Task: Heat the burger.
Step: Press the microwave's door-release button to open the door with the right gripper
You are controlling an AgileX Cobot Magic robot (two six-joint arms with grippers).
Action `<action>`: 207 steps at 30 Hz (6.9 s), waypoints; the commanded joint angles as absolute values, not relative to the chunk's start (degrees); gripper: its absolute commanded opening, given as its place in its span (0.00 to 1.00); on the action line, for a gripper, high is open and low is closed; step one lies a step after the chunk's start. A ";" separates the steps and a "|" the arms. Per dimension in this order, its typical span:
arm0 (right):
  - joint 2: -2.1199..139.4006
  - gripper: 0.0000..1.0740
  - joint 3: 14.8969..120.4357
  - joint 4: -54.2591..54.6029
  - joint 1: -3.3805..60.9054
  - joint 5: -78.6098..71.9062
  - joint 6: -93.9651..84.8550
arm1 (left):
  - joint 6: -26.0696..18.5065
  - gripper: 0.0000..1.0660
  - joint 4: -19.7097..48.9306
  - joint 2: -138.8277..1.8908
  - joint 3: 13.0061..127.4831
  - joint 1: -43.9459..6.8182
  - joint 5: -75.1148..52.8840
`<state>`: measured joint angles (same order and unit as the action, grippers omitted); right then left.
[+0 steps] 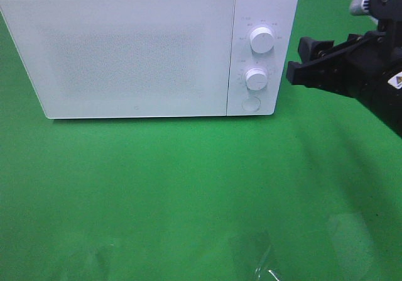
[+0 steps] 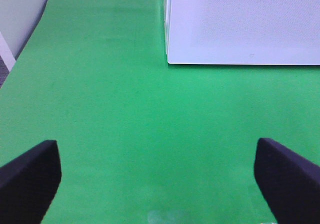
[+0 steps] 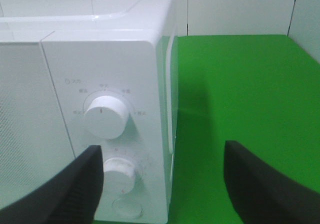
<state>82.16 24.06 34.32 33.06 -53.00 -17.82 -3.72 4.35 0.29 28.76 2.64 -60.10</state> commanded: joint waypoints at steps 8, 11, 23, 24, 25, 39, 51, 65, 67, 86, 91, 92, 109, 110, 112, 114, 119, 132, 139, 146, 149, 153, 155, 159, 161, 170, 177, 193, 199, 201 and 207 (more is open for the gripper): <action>89.61 0.62 24.18 48.30 45.84 -60.33 -22.75 | -3.61 0.91 4.64 1.49 28.59 2.86 -59.70; 91.85 0.62 24.18 49.45 48.47 -61.19 -22.63 | -3.61 0.91 4.64 1.49 28.59 2.86 -59.70; 94.71 0.58 24.18 55.12 53.11 -61.59 -10.60 | -3.61 0.91 4.64 1.49 28.59 2.86 -59.70; 94.71 0.58 24.18 55.12 53.11 -61.59 -10.60 | -3.61 0.91 4.64 1.49 28.59 2.86 -59.70; 94.71 0.56 24.18 55.12 53.11 -61.48 -6.99 | -3.61 0.91 4.64 1.49 28.59 2.86 -59.70; 94.71 0.20 24.18 54.26 53.11 -61.42 40.34 | -3.61 0.91 4.64 1.49 28.59 2.86 -59.70; 96.14 0.00 24.18 45.49 52.71 -61.25 63.25 | -3.61 0.91 4.64 1.49 28.59 2.86 -59.70; 104.22 0.00 25.90 43.72 49.96 -57.64 74.37 | -3.61 0.91 4.64 1.49 28.59 2.86 -59.70; 104.22 0.00 26.87 42.40 48.30 -56.44 74.37 | -3.61 0.91 4.64 1.49 28.59 2.86 -59.70; 109.55 0.00 36.73 31.80 35.92 -49.68 76.49 | -3.61 0.91 4.64 1.49 28.59 2.86 -59.70; 111.04 0.00 38.50 31.68 34.66 -48.93 76.38 | -3.61 0.91 4.64 1.49 28.59 2.86 -59.70; 111.04 0.00 38.50 31.68 34.66 -48.93 76.38 | -3.61 0.91 4.64 1.49 28.59 2.86 -59.70; 118.54 0.00 46.93 32.43 32.14 -46.12 76.72 | -3.61 0.91 4.64 1.49 28.59 2.86 -59.70; 119.23 0.00 48.01 33.35 32.09 -46.12 76.66 | -3.61 0.91 4.64 1.49 28.59 2.86 -59.70; 119.58 0.00 48.70 35.18 32.09 -46.12 76.38 | -3.61 0.91 4.64 1.49 28.59 2.86 -59.70; 120.03 0.00 49.27 36.90 32.09 -46.35 75.86 | -3.61 0.91 4.64 1.49 28.59 2.86 -59.70; 121.81 0.00 51.28 38.10 32.09 -46.01 75.63 | -3.61 0.91 4.64 1.49 28.59 2.86 -59.70; 123.42 0.00 53.17 41.71 32.09 -51.11 73.17 | -3.61 0.91 4.64 1.49 28.59 2.86 -59.70; 123.42 0.00 54.14 42.74 32.09 -55.35 73.05 | -3.61 0.91 4.64 1.49 28.59 2.86 -59.70; 123.42 0.00 54.14 42.74 32.09 -58.10 76.09 | -3.61 0.91 4.64 1.49 28.59 2.86 -59.70; 123.42 0.00 54.49 42.69 32.09 -61.36 76.89 | -3.61 0.91 4.64 1.49 28.59 2.86 -59.70; 123.42 0.00 56.55 42.80 32.09 -61.82 76.78 | -3.61 0.91 4.64 1.49 28.59 2.86 -59.70; 123.42 0.00 57.01 42.97 32.09 -61.88 76.43 | -3.61 0.91 4.64 1.49 28.59 2.86 -59.70; 123.42 0.00 58.67 46.07 32.09 -64.52 74.26 | -3.61 0.91 4.64 1.49 28.59 2.86 -59.70; 123.42 0.00 59.59 47.15 31.97 -64.63 73.11 | -3.61 0.91 4.64 1.49 28.59 2.86 -59.70; 125.08 0.00 63.66 47.33 30.77 -65.20 69.79 | -3.61 0.91 4.64 1.49 28.59 2.86 -59.70; 125.08 0.00 63.66 47.27 30.77 -64.40 69.79 | -3.61 0.91 4.64 1.49 28.59 2.86 -59.70; 124.45 0.00 62.80 47.50 30.77 -55.35 68.75 | -3.61 0.91 4.64 1.49 28.59 2.86 -59.70; 121.93 0.00 59.82 46.98 31.46 -49.05 68.58 | -3.61 0.91 4.64 1.49 28.59 2.86 -59.70; 121.18 0.00 58.67 47.10 31.57 -48.13 68.41 | -3.61 0.91 4.64 1.49 28.59 2.86 -59.70; 119.35 0.00 55.92 45.66 32.49 -41.88 68.24 | -3.61 0.91 4.64 1.49 28.59 2.86 -59.70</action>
